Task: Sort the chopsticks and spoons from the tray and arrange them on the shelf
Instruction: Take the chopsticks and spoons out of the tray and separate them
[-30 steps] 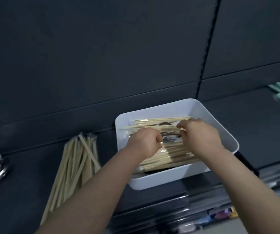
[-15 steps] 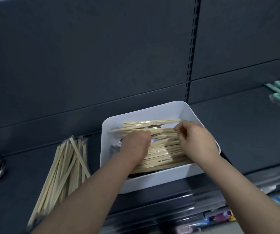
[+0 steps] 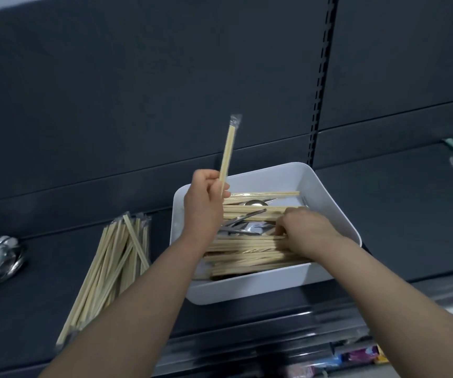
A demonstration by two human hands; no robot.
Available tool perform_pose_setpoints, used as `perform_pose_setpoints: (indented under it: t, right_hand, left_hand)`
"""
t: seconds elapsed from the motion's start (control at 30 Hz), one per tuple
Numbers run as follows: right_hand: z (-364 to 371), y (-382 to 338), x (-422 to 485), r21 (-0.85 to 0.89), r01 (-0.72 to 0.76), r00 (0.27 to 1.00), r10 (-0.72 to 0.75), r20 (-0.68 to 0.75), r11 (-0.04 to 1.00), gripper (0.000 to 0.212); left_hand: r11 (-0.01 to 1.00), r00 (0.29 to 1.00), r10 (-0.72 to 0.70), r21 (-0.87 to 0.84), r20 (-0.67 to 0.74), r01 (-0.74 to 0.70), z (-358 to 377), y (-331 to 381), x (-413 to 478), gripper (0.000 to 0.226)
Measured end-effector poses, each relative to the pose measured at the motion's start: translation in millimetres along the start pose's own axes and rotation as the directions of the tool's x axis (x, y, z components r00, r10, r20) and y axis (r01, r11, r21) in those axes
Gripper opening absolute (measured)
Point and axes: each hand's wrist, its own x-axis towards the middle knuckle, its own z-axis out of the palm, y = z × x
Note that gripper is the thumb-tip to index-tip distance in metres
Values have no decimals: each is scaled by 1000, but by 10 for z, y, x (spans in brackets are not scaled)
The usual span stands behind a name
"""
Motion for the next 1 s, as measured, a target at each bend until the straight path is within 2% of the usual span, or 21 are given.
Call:
perform_pose_setpoints:
  t: [0.13, 0.23, 0.3, 0.43, 0.5, 0.6, 0.7, 0.77, 0.83, 0.9, 0.93, 1.0]
  right_hand:
    - [-69, 55, -9, 145, -79, 987, 98, -130, 986, 13]
    - [-202, -34, 26, 317, -53, 971, 124, -207, 947, 9]
    - [-282, -223, 29, 401, -3, 974, 94, -208, 916, 11]
    - [-361, -798, 12, 383, 118, 964, -13, -267, 916, 17]
    - [-370, -1162, 29, 433, 175, 963, -62, -261, 884, 24]
    - [-307, -1748, 95, 466, 258, 958, -161, -237, 846, 29]
    - [-121, -2270, 157, 407, 301, 948, -227, -222, 862, 25]
    - [66, -2535, 210, 376, 283, 958, -240, -159, 882, 24]
    - [246, -2720, 267, 346, 228, 973, -225, -48, 910, 23]
    - [356, -2828, 290, 307, 179, 977, -205, 55, 935, 25]
    - [384, -2851, 291, 279, 174, 977, -202, 73, 944, 28]
    - [362, -2837, 243, 208, 200, 979, -203, -3, 958, 32]
  left_hand:
    - [966, 990, -2, -255, -141, -35, -121, 158, 83, 20]
    - [936, 976, -37, -349, -216, -42, -256, 246, 120, 17]
    - [928, 962, -141, -370, -235, 45, -377, 241, 142, 19]
    - [864, 889, -407, -404, -210, 300, -771, 17, 198, 30]
    - [877, 861, -445, -314, -246, 364, -1057, -199, 200, 31]
    - [884, 836, -468, -142, -287, 446, -1552, -533, 151, 19]
    - [853, 839, -493, 63, -231, 518, -1970, -859, 57, 20]
    - [828, 844, -498, 178, -201, 531, -2155, -1068, 0, 20]
    - [821, 861, -484, 261, -156, 508, -2267, -1213, -46, 19]
    - [816, 899, -431, 390, -83, 427, -2341, -1286, -67, 18]
    - [809, 918, -392, 455, -53, 372, -2366, -1310, -63, 19]
    - [817, 949, -314, 506, -11, 276, -2377, -1298, -32, 18]
